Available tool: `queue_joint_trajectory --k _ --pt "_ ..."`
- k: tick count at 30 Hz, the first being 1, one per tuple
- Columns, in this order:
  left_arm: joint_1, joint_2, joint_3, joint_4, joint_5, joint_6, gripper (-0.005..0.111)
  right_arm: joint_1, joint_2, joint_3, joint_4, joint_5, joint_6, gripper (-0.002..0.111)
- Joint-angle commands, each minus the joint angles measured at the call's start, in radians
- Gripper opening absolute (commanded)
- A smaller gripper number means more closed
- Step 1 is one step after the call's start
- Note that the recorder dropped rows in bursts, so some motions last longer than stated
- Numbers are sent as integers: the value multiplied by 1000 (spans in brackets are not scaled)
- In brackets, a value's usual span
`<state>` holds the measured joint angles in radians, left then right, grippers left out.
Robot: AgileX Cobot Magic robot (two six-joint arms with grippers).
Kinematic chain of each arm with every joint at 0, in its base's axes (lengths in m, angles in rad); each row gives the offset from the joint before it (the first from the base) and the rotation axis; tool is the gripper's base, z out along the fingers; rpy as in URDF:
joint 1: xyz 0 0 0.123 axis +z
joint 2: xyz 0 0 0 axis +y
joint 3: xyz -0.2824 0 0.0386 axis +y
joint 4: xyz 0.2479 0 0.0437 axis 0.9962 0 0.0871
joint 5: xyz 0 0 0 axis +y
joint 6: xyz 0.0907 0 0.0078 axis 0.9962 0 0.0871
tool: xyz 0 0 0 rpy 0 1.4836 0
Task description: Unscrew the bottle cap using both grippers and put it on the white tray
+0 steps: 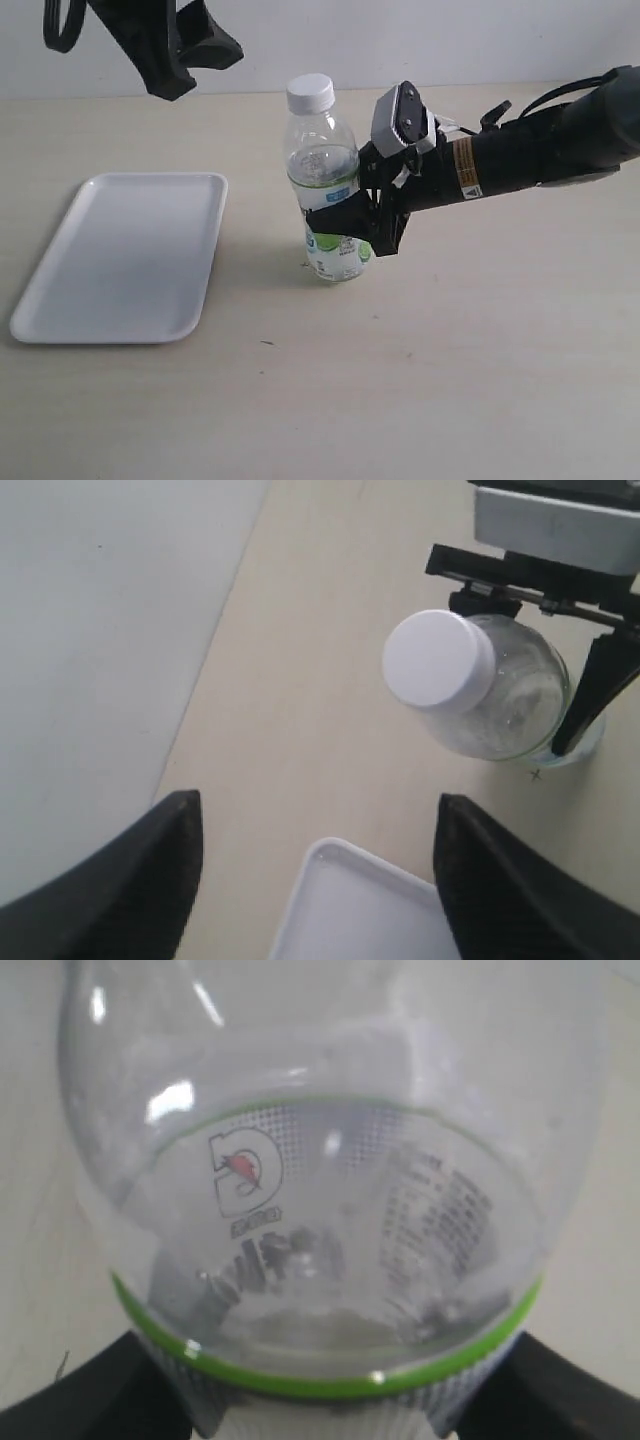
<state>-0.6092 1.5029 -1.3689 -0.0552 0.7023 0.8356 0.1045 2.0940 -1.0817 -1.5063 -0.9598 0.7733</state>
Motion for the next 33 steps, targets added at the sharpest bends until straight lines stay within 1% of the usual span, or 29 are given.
queue_joint_trajectory --k 1,5,7,10,12,16,22,28,33 --pt "-4 33 -45 -17 31 89 64 0 -47 -31 -84 25 155 0" --pt "-4 45 -107 -65 143 178 64 0 -50 -35 -116 48 169 0" --pt "2 45 -134 -152 173 234 64 0 -50 -35 -124 48 150 0" --pt "5 52 -172 -286 255 329 64 0 -54 -35 -142 48 126 0" --pt "5 67 -186 -329 271 342 64 4 -59 -35 -146 48 124 0" --pt "5 116 -201 -320 306 342 64 35 -60 -35 -170 60 81 0" --pt "9 179 -207 -297 293 344 64 99 -66 -35 -175 217 72 0" --pt "18 182 -236 -261 351 340 64 105 -71 -35 -168 222 59 0" --pt "23 190 -238 -261 363 340 64 105 -72 -35 -168 222 39 0"
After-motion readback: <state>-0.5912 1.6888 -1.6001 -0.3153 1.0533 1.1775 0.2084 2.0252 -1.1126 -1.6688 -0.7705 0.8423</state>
